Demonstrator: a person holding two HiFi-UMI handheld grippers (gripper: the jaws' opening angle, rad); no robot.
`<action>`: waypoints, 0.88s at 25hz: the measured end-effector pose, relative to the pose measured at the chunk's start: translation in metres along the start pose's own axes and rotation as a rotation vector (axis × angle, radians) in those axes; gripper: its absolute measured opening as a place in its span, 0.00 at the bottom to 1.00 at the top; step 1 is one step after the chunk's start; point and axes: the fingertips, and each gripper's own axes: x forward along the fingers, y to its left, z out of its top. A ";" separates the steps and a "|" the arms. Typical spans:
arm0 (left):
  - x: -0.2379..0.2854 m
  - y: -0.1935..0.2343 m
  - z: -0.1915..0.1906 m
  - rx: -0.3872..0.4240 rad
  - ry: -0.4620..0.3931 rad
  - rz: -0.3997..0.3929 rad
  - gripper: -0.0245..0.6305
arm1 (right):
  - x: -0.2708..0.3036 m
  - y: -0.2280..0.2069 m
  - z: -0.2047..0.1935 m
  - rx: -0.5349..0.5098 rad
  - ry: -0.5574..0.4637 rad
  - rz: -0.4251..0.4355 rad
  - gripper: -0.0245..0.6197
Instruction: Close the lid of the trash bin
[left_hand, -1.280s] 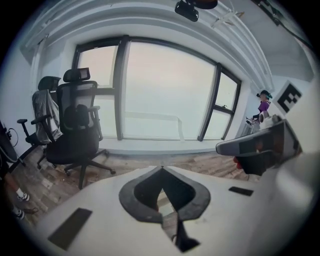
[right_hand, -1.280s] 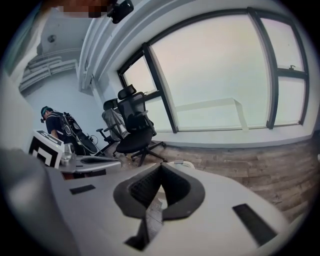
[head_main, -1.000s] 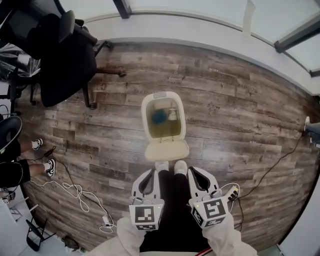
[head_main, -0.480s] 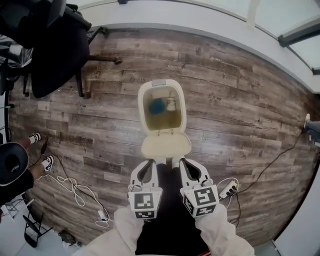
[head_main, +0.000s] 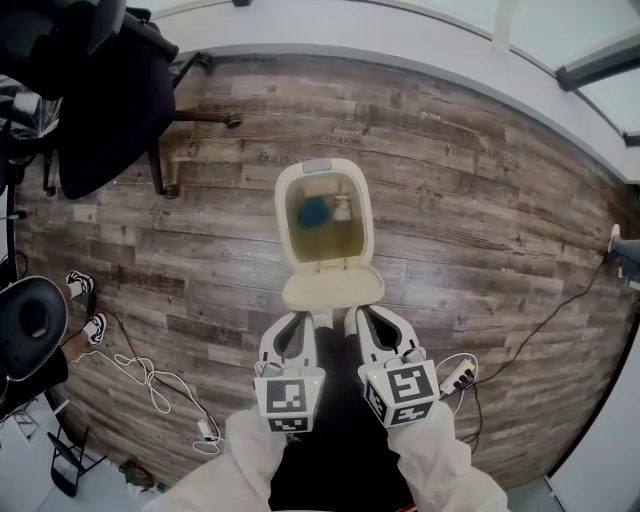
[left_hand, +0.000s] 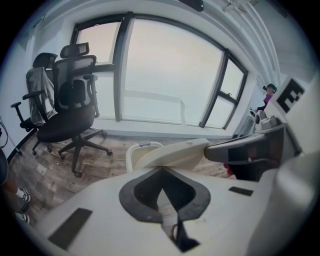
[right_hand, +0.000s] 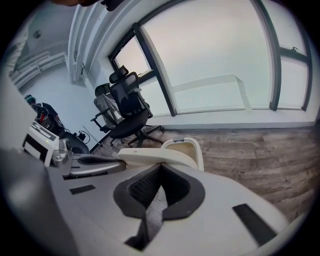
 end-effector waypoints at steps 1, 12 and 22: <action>0.002 0.001 0.002 0.000 -0.004 0.001 0.04 | 0.002 -0.001 0.002 0.000 -0.002 -0.002 0.07; 0.036 0.024 0.035 0.021 -0.055 0.013 0.04 | 0.039 -0.016 0.038 -0.013 -0.039 -0.005 0.07; 0.070 0.042 0.054 0.042 -0.086 0.015 0.04 | 0.080 -0.019 0.046 -0.039 -0.010 -0.009 0.07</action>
